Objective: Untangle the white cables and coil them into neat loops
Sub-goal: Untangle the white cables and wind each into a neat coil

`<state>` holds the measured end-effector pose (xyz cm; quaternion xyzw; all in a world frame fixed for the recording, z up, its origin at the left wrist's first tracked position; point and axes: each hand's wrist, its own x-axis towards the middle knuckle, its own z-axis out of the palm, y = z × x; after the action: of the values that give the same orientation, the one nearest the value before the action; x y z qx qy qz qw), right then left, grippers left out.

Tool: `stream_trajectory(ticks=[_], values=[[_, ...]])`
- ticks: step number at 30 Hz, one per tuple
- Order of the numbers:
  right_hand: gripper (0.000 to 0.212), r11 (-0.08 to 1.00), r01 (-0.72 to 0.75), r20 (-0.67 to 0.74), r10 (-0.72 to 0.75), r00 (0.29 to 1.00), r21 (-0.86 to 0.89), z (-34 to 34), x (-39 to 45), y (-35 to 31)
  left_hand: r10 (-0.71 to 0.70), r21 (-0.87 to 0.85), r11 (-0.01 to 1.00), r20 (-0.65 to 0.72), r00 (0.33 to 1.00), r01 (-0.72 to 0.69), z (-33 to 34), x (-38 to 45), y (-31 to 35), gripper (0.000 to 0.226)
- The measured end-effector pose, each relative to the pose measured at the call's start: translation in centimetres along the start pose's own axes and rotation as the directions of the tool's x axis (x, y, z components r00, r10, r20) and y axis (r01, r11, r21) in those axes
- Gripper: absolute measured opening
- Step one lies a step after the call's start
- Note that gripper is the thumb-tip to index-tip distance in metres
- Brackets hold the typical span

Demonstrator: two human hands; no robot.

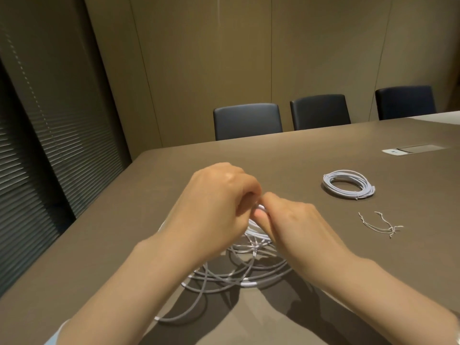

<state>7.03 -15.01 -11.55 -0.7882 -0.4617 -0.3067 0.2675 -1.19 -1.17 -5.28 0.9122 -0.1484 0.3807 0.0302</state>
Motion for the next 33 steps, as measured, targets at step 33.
stream_trajectory(ticks=[33], values=[[0.032,0.837,-0.212,0.103,0.186,0.977,0.505,-1.6,-0.4,0.8,-0.033,-0.391,0.918,0.102,0.994,0.071,0.3,-0.4,-0.6,0.019]])
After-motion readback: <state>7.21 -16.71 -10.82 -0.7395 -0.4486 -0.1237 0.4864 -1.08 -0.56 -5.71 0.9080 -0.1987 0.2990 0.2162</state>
